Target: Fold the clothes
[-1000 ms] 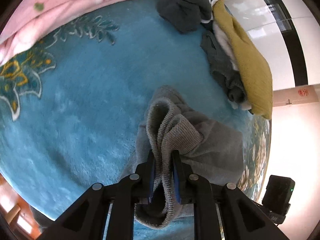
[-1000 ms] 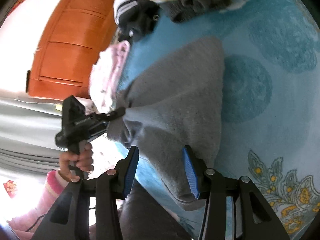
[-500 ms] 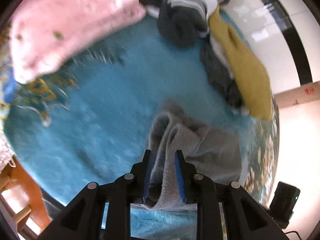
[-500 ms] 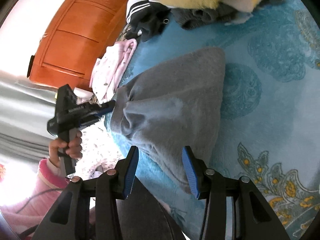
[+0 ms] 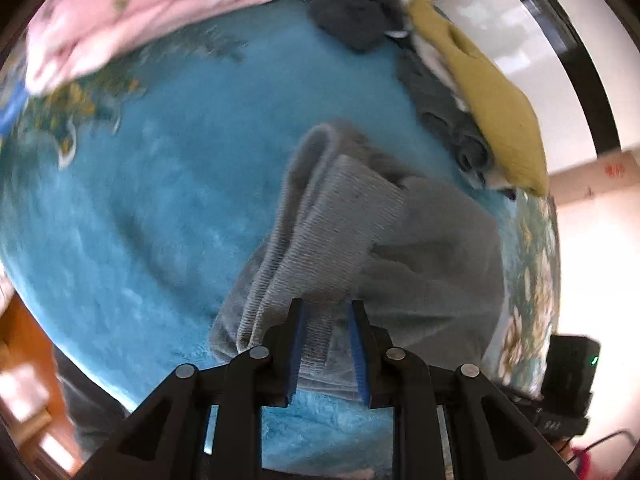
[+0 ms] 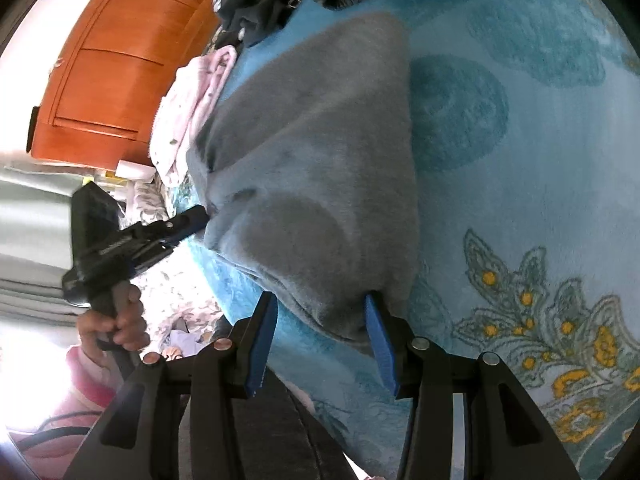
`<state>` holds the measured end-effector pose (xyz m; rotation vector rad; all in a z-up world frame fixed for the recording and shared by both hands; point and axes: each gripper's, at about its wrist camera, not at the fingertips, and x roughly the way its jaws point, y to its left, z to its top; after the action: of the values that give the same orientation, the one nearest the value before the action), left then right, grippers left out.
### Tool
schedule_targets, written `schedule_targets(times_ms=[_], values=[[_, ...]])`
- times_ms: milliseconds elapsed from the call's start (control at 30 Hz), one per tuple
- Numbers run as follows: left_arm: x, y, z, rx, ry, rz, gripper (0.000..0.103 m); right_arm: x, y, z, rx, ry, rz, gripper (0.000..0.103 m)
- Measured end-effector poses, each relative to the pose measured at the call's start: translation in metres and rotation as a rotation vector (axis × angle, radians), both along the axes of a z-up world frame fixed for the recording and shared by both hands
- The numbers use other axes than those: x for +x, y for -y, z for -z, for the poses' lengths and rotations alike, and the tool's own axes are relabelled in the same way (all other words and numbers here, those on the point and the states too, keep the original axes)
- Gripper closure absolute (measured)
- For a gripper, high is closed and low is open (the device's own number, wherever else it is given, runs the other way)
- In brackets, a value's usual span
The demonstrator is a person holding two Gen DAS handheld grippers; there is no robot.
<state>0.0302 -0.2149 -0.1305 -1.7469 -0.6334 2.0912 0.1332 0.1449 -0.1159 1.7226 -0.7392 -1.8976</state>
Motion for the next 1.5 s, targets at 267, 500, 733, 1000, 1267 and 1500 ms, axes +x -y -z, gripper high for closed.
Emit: schedule_targets(times_ms=[267,500,733,1000,1267,1500], values=[[0.006,-0.009,-0.033,-0.012,-0.066,0.046,0.079,-0.009,-0.002,-0.035,-0.014,-0.076,-0.022,0.053],[-0.019,-0.036,-0.049,-0.026,-0.116,0.079,0.079,-0.062,-0.012,-0.063,0.019,-0.212,0.087,0.052],[-0.055,-0.056,-0.029,-0.079,-0.082,0.083,0.079,-0.1,-0.007,-0.016,0.122,-0.131,0.109,0.052],[-0.078,-0.072,-0.004,-0.137,-0.017,0.111,0.079,-0.081,-0.008,-0.038,0.125,-0.164,0.075,0.052],[-0.079,-0.069,0.007,-0.105,0.002,0.078,0.079,-0.013,0.008,-0.033,0.047,-0.149,-0.057,0.051],[-0.076,-0.069,0.001,-0.1,0.015,0.06,0.079,-0.012,0.006,-0.016,0.034,-0.119,-0.065,0.051]])
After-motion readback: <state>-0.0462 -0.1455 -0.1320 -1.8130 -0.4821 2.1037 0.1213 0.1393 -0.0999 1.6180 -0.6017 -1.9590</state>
